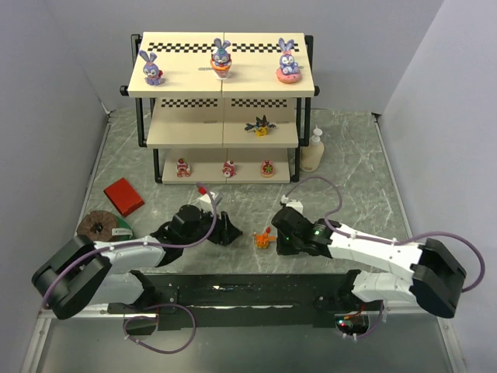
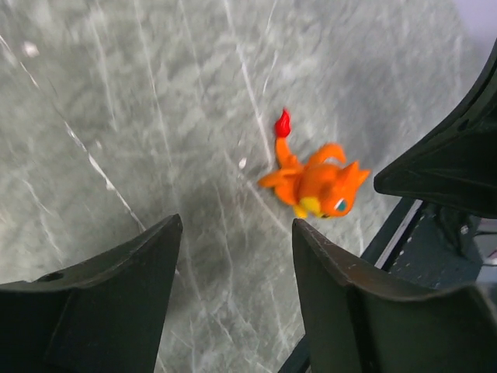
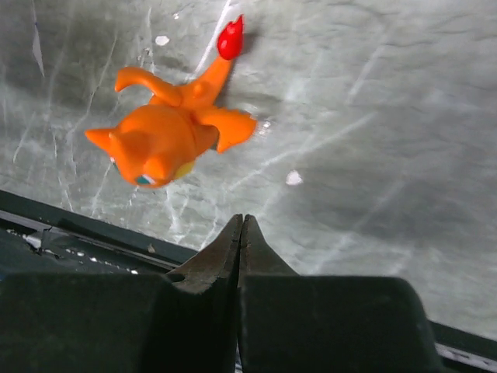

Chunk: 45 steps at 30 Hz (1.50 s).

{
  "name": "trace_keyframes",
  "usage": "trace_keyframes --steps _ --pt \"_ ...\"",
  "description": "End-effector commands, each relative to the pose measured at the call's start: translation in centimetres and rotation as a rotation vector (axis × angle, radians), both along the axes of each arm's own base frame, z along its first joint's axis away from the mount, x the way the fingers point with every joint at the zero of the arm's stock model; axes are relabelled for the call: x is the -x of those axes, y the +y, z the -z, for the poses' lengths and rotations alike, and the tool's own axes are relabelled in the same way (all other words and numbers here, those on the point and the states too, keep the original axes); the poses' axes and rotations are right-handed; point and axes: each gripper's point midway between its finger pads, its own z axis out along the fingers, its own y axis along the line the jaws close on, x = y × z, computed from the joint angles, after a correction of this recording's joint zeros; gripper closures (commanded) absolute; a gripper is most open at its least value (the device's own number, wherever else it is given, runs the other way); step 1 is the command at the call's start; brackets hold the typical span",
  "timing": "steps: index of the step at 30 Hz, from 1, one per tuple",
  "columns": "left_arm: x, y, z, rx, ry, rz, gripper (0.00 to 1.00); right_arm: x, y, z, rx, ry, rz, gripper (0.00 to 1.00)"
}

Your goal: Place and organize the plastic toys onto the shelf

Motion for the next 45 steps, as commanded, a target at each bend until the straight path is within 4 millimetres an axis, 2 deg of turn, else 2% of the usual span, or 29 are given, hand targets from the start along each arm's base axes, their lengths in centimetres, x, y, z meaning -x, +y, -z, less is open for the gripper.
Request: trace_keyframes --steps 1,3,5,13,17,20,27,29,30,33,40,45 --pt "0.0 -0.9 0.1 0.021 -0.007 -0.016 0.33 -1.1 2.5 0.1 -0.061 0.012 -0.001 1.0" --pt "0.2 -1.0 0.8 -0.005 0.004 -0.012 0.32 -1.7 2.6 0.8 -0.033 0.017 0.005 1.0" --pt "0.1 -1.4 0.8 -0.018 -0.011 -0.003 0.31 -2.2 2.4 1.6 -0.007 0.028 0.012 1.0" --pt "-0.1 -2.1 1.2 -0.031 -0.065 -0.003 0.27 -5.3 2.0 2.5 0.05 0.002 0.044 1.0" --pt "0.0 -2.7 1.0 -0.017 -0.096 0.008 0.28 -6.7 1.5 3.2 0.074 0.002 0.057 1.0" --pt "0.2 -3.4 0.8 -0.017 -0.12 0.034 0.33 -7.4 1.6 3.0 0.073 -0.005 0.056 1.0" --pt "1.9 -5.2 1.0 -0.027 -0.169 0.123 0.42 -6.6 0.9 2.9 0.063 0.004 0.069 1.0" --pt "2.0 -5.6 1.3 -0.04 -0.178 0.129 0.45 -6.2 0.5 2.8 0.062 0.008 0.084 0.94" --pt "1.9 -5.6 1.5 -0.05 -0.178 0.124 0.45 -6.1 0.3 2.7 0.062 0.009 0.091 0.88" --pt "1.3 -6.2 1.8 -0.067 -0.183 0.11 0.47 -5.6 0.0 2.5 0.054 0.015 0.101 0.79" --pt "0.9 -7.2 2.3 -0.102 -0.198 0.112 0.56 -5.3 -0.9 2.3 0.051 0.01 0.122 0.73" --pt "0.4 -7.0 2.6 -0.133 -0.209 0.086 0.64 -5.2 -0.8 2.1 0.039 0.007 0.122 0.72"
